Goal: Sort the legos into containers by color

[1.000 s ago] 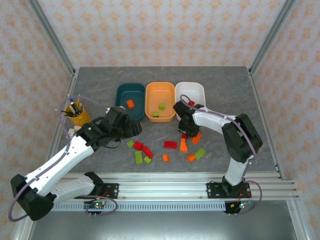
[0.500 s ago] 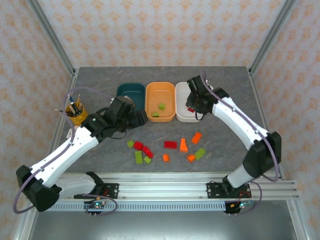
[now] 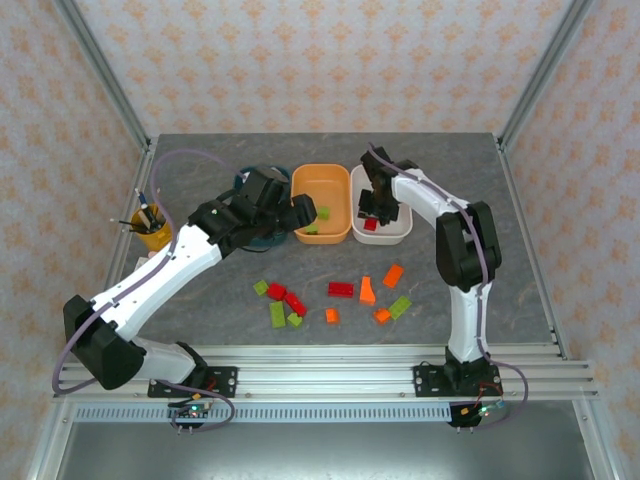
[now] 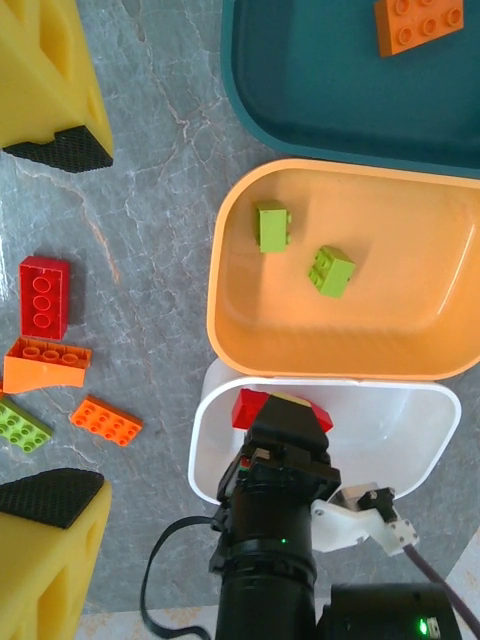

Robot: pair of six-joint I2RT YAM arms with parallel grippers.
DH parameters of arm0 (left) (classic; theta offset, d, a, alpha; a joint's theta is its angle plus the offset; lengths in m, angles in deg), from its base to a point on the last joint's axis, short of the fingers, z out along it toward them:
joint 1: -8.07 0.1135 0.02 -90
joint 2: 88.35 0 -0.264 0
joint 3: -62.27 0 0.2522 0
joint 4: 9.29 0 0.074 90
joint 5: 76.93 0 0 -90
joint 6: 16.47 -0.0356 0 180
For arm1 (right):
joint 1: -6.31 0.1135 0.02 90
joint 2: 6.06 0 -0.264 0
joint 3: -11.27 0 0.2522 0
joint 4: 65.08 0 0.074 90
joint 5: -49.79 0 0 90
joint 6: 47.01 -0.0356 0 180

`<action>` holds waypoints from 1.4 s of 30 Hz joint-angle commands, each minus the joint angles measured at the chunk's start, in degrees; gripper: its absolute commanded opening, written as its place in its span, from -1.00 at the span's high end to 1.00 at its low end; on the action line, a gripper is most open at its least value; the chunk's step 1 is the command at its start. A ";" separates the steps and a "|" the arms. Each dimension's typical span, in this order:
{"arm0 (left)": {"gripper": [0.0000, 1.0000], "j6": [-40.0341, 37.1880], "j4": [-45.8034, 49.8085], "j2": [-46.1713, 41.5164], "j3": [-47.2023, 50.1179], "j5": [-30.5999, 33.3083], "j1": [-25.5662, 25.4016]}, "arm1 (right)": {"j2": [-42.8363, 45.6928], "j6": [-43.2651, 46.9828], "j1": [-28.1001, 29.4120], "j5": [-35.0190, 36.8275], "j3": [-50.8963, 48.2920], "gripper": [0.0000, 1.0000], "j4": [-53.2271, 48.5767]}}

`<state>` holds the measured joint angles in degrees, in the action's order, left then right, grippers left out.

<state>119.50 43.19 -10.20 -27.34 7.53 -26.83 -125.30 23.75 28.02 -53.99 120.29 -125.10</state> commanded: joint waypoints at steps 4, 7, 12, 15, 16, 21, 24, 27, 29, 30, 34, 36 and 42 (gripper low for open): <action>-0.62 -0.56 2.50 -2.36 0.33 2.15 -0.35 | -0.99 2.55 -0.20 -1.79 2.01 -0.11 -2.92; -0.62 -0.02 4.43 -3.23 1.00 2.63 -0.35 | 1.25 2.28 -0.27 -1.24 2.66 -0.22 -3.52; -0.61 1.28 6.69 -5.14 2.76 2.41 -0.35 | 8.86 1.83 -0.05 1.16 4.32 -0.21 -5.33; -0.60 2.11 7.52 -5.44 4.22 0.17 -0.60 | 15.42 2.17 0.97 2.90 3.06 -0.20 -5.43; -0.59 2.39 7.42 -5.32 4.79 -0.88 -0.83 | 17.36 2.19 1.54 3.21 1.83 -0.19 -5.40; -0.55 3.51 8.54 -0.45 6.82 -5.54 -4.88 | 32.23 1.29 6.97 1.94 -12.03 -0.20 -1.98; -0.52 4.30 8.74 3.57 6.99 -6.23 -9.11 | 41.39 -1.05 11.99 -1.24 -22.49 -0.20 -0.64; -0.50 6.88 8.50 7.57 6.95 -6.99 -12.82 | 50.77 -6.38 16.43 -8.04 -33.19 -0.22 1.56; -0.50 8.21 7.72 10.24 6.59 -7.38 -15.32 | 57.68 -10.56 19.62 -9.99 -39.41 -0.26 3.00; -0.50 8.95 7.75 11.79 6.02 -7.30 -16.54 | 61.18 -12.66 21.25 -10.03 -42.17 -0.29 3.16; -0.43 11.67 9.97 18.43 3.41 -6.94 -20.38 | 71.15 -19.02 23.58 -9.18 -47.56 -0.30 -0.96; -0.39 13.00 11.96 21.77 1.84 -6.47 -21.99 | 75.09 -20.07 23.90 -8.31 -47.94 -0.30 -3.81; -0.31 15.57 10.33 27.16 0.61 -6.08 -23.88 | 79.71 -20.28 23.89 -8.45 -47.84 -0.29 -8.32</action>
<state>132.33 52.05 16.31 -24.88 0.38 -50.45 -46.44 5.52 51.54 -62.55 72.73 -129.95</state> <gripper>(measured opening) 0.663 0.647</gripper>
